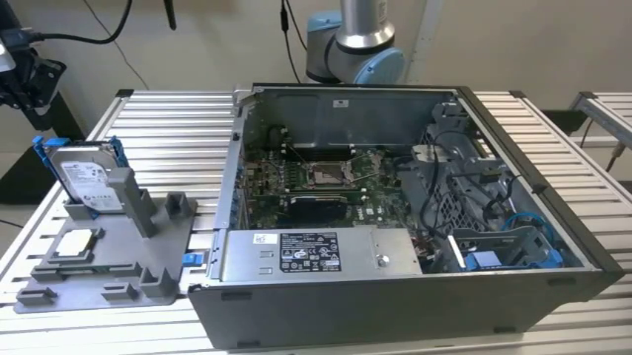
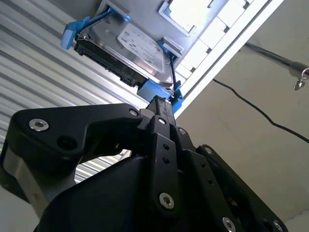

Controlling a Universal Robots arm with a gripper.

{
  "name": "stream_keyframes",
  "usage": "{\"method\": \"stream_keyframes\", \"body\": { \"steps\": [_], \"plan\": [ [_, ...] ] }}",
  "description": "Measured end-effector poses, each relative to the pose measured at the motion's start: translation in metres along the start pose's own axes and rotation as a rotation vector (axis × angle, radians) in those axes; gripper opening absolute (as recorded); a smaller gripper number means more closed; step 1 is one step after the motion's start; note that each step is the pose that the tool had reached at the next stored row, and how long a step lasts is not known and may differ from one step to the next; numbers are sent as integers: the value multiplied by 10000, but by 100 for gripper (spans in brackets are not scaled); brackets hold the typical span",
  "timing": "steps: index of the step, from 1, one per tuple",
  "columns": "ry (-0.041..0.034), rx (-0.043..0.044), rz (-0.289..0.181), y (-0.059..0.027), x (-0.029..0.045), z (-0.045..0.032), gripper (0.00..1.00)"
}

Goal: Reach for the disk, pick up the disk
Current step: 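Pick up the disk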

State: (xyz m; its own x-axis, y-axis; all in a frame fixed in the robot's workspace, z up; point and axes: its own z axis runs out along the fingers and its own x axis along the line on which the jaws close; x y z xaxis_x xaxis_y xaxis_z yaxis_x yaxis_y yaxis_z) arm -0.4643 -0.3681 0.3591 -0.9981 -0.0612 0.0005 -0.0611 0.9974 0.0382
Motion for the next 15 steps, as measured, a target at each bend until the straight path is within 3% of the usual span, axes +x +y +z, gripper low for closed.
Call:
{"method": "stream_keyframes", "body": {
  "steps": [8, 15],
  "plan": [
    [19, 0, -513, 0, 0, 0, 0],
    [55, 0, -1449, 0, 0, 0, 0]
  ]
}}
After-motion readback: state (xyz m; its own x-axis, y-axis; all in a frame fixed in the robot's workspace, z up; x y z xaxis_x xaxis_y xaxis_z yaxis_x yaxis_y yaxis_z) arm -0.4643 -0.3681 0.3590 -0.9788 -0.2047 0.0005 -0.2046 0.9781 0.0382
